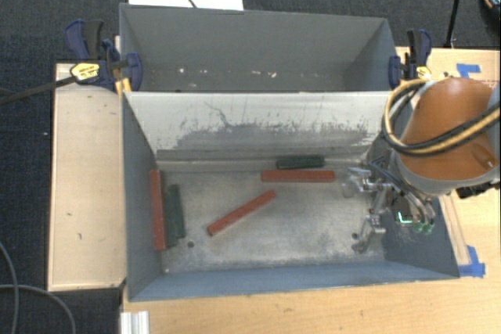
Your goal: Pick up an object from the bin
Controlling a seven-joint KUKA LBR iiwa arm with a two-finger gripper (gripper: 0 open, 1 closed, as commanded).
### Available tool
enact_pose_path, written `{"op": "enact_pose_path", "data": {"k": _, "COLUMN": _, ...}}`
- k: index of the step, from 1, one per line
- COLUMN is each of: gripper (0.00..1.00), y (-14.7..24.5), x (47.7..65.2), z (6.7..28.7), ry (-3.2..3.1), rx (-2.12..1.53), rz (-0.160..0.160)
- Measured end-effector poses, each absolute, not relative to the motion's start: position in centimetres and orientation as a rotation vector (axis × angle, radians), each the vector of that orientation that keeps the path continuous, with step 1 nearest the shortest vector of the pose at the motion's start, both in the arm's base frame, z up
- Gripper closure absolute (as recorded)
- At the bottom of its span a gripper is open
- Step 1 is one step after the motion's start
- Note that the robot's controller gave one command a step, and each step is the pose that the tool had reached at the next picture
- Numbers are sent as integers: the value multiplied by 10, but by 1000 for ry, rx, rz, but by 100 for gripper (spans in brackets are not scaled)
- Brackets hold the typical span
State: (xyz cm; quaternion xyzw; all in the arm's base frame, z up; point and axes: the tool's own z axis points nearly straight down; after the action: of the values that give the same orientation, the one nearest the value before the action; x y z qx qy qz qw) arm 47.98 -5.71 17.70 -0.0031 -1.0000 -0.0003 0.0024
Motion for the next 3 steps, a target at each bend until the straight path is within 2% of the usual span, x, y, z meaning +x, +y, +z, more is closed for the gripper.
{"op": "enact_pose_path", "data": {"k": 1, "gripper": 0, "y": -33, "x": 522, "z": 163, "ry": -3147, "rx": 17, "rz": -2}}
{"op": "enact_pose_path", "data": {"k": 2, "gripper": 0, "y": 63, "x": 579, "z": 116, "ry": -3145, "rx": 86, "rz": -7}}
{"op": "enact_pose_path", "data": {"k": 3, "gripper": 0, "y": 123, "x": 574, "z": 69, "ry": -3030, "rx": 830, "rz": -5}}
